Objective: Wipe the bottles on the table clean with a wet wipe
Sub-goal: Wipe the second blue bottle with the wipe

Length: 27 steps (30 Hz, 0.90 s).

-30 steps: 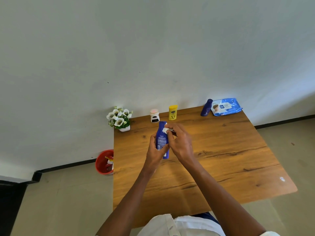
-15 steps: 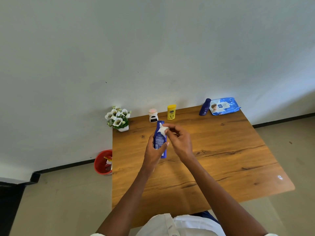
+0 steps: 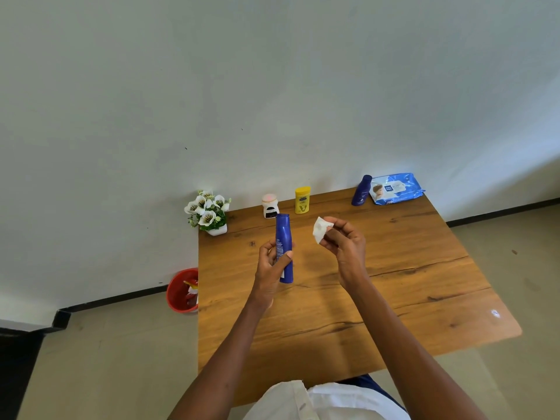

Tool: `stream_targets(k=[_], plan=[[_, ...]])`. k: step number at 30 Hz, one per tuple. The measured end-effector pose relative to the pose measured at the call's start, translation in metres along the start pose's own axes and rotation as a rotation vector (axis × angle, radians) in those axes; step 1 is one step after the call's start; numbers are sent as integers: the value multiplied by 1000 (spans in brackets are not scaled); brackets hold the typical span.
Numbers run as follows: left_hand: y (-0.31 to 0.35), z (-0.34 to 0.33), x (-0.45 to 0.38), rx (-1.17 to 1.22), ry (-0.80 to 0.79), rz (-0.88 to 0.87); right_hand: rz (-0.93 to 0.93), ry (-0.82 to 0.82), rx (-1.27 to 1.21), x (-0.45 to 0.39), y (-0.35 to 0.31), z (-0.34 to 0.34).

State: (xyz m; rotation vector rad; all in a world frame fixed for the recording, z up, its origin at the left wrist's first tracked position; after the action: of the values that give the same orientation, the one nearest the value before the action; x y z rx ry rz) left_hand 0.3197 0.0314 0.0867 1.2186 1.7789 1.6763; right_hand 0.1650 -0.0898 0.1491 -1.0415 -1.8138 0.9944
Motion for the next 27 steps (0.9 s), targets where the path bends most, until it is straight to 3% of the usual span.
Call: stream_targets(k=[9,27], plan=[[-2,-2,7,460,-85,190,-6,-31,42,5,-2,-2],[-13,-6,16,654,-125,322,-20,-50,86,7,-1,6]])
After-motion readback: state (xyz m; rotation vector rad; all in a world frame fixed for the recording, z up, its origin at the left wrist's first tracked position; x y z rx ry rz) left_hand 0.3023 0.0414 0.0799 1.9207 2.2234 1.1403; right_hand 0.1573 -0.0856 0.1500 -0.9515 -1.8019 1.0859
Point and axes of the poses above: each hand's wrist, its own x-axis away from the middle knuckle, its own z-axis out of the back of the hand, y = z × x, the point moved 10 cm from there along -x, towards the middle knuckle, and after that the axes turned 3 degrees about -x, right-handed, at the moved point
